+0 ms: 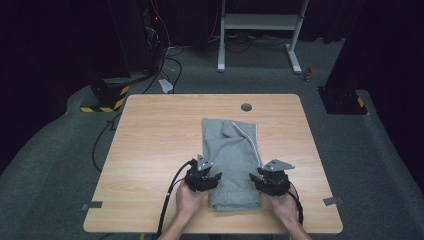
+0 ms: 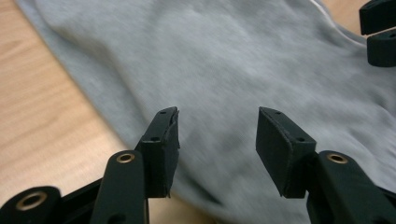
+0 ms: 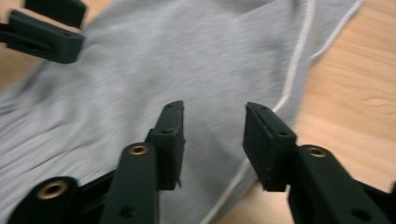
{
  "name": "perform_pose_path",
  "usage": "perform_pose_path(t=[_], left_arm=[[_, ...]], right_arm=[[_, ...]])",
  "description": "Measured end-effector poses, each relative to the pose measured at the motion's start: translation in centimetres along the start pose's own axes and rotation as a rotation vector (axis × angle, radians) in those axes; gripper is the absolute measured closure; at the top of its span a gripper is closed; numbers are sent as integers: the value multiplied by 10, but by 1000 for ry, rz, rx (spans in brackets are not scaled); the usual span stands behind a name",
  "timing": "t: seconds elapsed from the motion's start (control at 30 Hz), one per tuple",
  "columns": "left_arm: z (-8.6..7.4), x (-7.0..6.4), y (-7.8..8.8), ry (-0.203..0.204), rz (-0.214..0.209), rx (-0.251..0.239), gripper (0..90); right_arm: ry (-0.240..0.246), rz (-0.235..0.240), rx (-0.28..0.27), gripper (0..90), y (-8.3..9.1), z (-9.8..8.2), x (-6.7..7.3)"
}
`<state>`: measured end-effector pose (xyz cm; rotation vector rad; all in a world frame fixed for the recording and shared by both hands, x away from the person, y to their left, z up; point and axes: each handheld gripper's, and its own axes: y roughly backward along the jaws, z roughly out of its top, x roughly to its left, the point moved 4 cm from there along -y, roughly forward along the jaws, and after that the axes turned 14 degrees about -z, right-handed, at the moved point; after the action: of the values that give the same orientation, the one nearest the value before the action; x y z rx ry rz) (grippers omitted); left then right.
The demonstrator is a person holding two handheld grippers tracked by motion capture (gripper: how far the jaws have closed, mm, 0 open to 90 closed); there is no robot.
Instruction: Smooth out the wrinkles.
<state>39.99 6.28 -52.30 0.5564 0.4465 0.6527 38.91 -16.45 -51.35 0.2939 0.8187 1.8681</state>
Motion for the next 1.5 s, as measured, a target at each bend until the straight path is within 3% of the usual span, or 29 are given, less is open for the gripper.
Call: perform_pose_path(t=[0.17, 0.23, 0.27, 0.33, 0.4, 0.53, 0.63, 0.73, 0.83, 0.87, 0.97, 1.07, 1.13, 1.23, 1.3, 1.37, 1.43, 1.5], left_arm=[[6, 13, -12, 7, 29, 30, 549], [1, 17, -16, -4, 49, 82, 571], [-3, 18, -18, -2, 50, 107, 578], [-10, 20, -15, 6, 20, 84, 579], [-13, 15, -11, -19, 9, 101, 596], [-21, 3, -4, -30, -19, 118, 603], [-19, 0, 0, -12, -35, 119, 587], [-2, 6, -2, -21, 2, 70, 516], [11, 17, -15, -9, 26, 60, 487], [12, 21, -19, 5, 29, 60, 491], [8, 27, -28, 37, 17, 82, 544], [3, 25, -27, 15, 8, 80, 584], [-1, 20, -22, 6, -12, 96, 611], [-13, 5, -11, 2, -44, 118, 621], [-18, -2, -6, 3, -52, 118, 619], [-15, -4, -3, -33, -18, 110, 595], [-7, 1, -1, -31, 15, 80, 555], [6, 11, 2, 4, 16, 36, 536]], right_arm=[[18, -27, 37, 746, -25, 4, -6], [32, -45, 77, 781, -34, 0, -8], [38, -51, 69, 795, -35, -3, -10], [38, -50, 75, 799, -31, -6, -12], [46, -39, 74, 799, -27, -10, -11], [81, -20, 80, 792, -17, -16, -6], [95, -4, 75, 696, -10, -18, -5], [36, -34, 15, 632, -5, -4, -16], [6, -60, 5, 604, -13, 11, -23], [-1, -66, 24, 608, -21, 15, -25], [-21, -57, 82, 708, -40, 18, -29], [-4, -42, 119, 823, -49, 9, -29], [0, -25, 112, 838, -44, 3, -27], [52, -10, 113, 839, -32, -5, -21], [95, 3, 117, 830, -22, -11, -15], [109, 3, 117, 721, -15, -15, -11], [88, -6, 103, 614, -15, -13, -13], [45, -10, 84, 534, -16, -6, -19]])
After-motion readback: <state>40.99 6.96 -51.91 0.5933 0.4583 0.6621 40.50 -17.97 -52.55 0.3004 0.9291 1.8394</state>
